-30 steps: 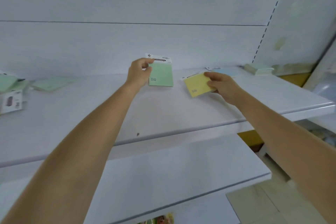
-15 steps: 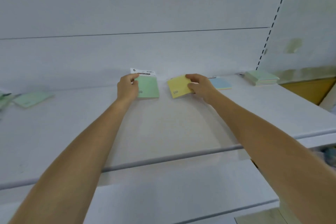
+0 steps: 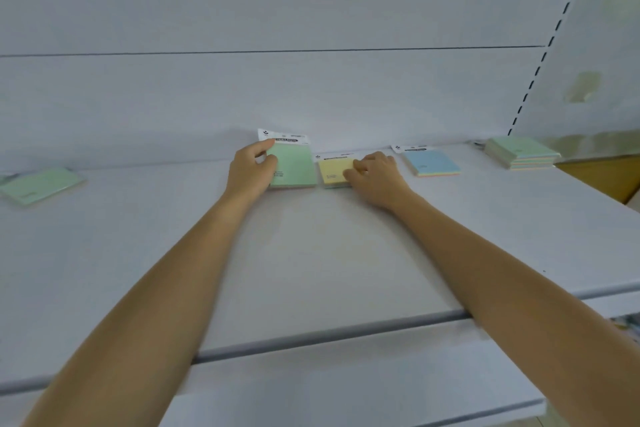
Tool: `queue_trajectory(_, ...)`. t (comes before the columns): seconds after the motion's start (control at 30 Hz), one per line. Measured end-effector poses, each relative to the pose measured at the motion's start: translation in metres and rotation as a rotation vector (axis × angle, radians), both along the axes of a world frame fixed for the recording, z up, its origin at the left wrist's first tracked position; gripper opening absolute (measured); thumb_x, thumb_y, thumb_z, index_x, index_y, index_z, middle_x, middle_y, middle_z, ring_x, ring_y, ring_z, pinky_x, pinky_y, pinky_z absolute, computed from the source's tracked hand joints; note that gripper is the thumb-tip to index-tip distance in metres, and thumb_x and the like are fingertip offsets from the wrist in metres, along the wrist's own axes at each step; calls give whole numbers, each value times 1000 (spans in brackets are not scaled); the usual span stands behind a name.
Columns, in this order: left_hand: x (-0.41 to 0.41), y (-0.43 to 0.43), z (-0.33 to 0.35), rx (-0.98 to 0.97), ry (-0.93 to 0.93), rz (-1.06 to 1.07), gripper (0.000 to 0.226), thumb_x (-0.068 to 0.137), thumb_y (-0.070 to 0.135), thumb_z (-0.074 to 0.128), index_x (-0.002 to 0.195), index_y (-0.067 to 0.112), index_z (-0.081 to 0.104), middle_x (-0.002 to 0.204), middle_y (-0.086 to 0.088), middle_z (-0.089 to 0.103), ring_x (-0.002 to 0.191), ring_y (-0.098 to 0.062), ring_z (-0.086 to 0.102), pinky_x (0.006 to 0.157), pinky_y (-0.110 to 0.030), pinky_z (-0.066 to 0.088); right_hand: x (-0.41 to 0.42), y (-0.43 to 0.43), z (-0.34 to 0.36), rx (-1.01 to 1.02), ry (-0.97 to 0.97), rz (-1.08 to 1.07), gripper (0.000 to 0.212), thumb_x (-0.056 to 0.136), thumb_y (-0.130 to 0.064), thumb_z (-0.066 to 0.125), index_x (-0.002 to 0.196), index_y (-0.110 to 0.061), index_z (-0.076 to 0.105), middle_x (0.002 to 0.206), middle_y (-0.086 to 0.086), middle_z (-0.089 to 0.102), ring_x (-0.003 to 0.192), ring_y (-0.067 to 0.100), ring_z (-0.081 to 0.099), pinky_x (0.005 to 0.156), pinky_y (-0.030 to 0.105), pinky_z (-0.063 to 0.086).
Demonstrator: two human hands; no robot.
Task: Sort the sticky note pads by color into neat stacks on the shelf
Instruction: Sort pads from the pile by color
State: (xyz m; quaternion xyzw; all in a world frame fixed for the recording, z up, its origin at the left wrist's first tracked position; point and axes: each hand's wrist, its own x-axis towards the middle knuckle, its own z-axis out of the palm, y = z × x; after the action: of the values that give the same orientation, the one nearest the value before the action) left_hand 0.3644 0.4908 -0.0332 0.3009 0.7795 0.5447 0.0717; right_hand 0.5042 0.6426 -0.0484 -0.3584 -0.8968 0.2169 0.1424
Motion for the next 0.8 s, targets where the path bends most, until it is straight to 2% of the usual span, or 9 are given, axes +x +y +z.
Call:
queue_trajectory(0.07, -1, -3, 1, 13, -28, 3, 46, 87, 7, 42, 131, 16, 51, 139, -6, 50, 126, -21, 50, 105, -41, 43, 2, -6, 3, 60, -94, 41, 39, 87, -40, 38, 95, -8, 58, 124, 11, 46, 125, 31, 33, 103, 34, 28)
queue_trajectory(0.1, -2, -5, 1, 19, -27, 15, 47, 87, 6, 42, 131, 16, 51, 139, -6, 50, 126, -21, 49, 106, -42, 43, 4, -9, 4, 80, -103, 45, 41, 90, -38, 40, 108, -6, 57, 133, 12, 42, 127, 32, 31, 106, 35, 27)
queue_trajectory(0.17, -4, -8, 1, 37, -16, 46, 47, 86, 4, 42, 131, 14, 51, 139, -7, 50, 127, -21, 49, 107, -40, 42, 6, -13, 6, 109, -75, 48, 45, 93, -36, 41, 124, -6, 51, 139, 14, 37, 130, 31, 29, 108, 36, 26)
queue_trajectory(0.27, -6, -13, 4, 92, -25, 79, 47, 86, 1, 42, 130, 12, 52, 139, -7, 51, 127, -20, 48, 106, -33, 39, 13, -17, 10, 107, 83, 56, 51, 92, -34, 47, 138, -13, 40, 143, 10, 33, 134, 28, 26, 110, 34, 25)
queue_trajectory(0.37, 2, -12, 12, 155, -31, 87, 48, 86, -1, 41, 130, 11, 52, 137, -7, 52, 126, -19, 49, 97, -27, 40, 25, -12, 18, 107, 194, 63, 49, 93, -33, 48, 139, -16, 40, 142, 7, 36, 134, 24, 27, 108, 32, 28)
queue_trajectory(0.43, 12, -3, 19, 143, -1, 66, 48, 86, -2, 40, 130, 11, 52, 137, -7, 52, 126, -19, 48, 98, -28, 41, 39, -2, 24, 145, 195, 84, 48, 93, -33, 48, 138, -17, 42, 141, 8, 39, 133, 25, 29, 107, 34, 30)
queue_trajectory(0.6, 56, 55, 38, 114, 40, -10, 47, 84, 0, 42, 129, 11, 54, 134, -9, 54, 124, -21, 51, 105, -35, 41, 109, 51, 27, 249, 46, 77, 47, 91, -35, 50, 135, -18, 45, 138, 9, 44, 130, 28, 35, 108, 35, 29)
queue_trajectory(0.7, 96, 108, 45, 147, -9, -71, 47, 83, 1, 43, 127, 12, 55, 129, -12, 57, 117, -24, 55, 101, -34, 43, 165, 87, 24, 275, -46, 23, 48, 90, -38, 51, 134, -19, 47, 137, 8, 46, 131, 27, 36, 109, 34, 26)
queue_trajectory(0.8, 138, 162, 43, 169, -71, -138, 45, 81, 0, 44, 122, 10, 58, 116, -11, 59, 99, -20, 55, 92, -33, 46, 216, 118, 27, 232, -127, -40, 50, 90, -44, 48, 135, -22, 45, 142, 7, 40, 134, 28, 31, 112, 35, 24)
